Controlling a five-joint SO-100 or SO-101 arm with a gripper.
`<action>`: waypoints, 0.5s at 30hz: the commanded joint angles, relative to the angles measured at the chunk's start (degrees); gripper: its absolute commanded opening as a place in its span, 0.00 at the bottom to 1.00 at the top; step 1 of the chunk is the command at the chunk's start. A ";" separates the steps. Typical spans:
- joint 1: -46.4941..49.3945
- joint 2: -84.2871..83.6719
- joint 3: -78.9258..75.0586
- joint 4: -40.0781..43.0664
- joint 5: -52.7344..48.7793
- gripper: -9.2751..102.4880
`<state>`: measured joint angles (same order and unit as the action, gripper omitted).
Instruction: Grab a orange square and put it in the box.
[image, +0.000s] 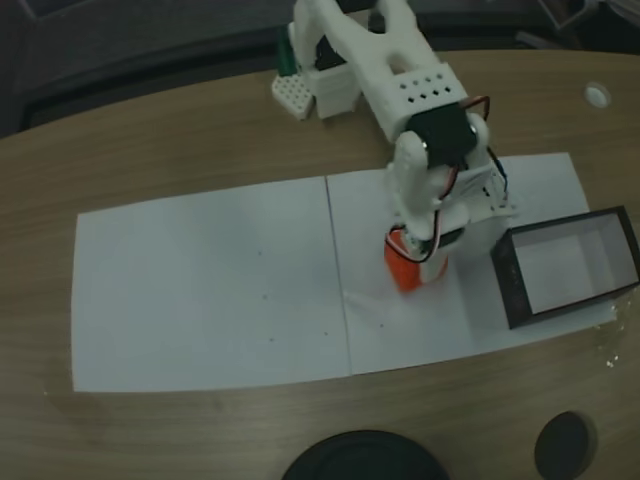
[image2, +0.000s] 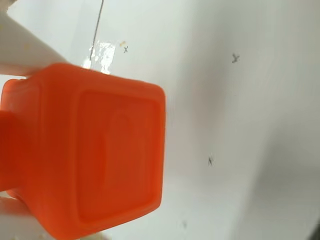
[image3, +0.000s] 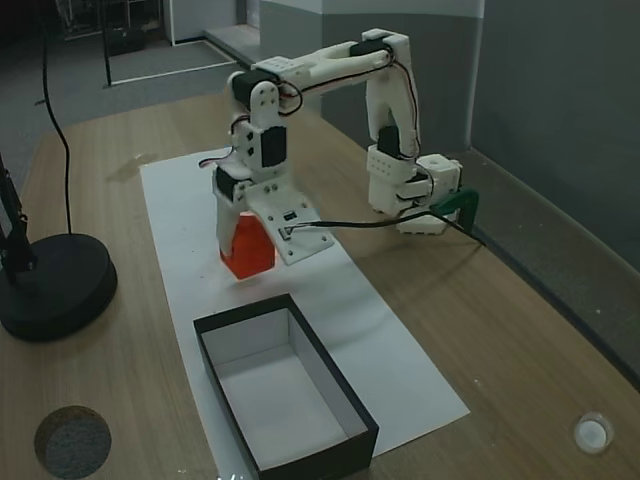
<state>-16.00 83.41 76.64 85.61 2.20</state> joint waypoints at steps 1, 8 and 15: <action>-5.80 8.53 -19.78 7.12 0.44 0.21; -17.58 6.68 -39.29 12.92 -2.64 0.22; -24.87 -2.81 -42.28 7.38 -2.64 0.22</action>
<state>-39.29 81.91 38.50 95.19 -0.18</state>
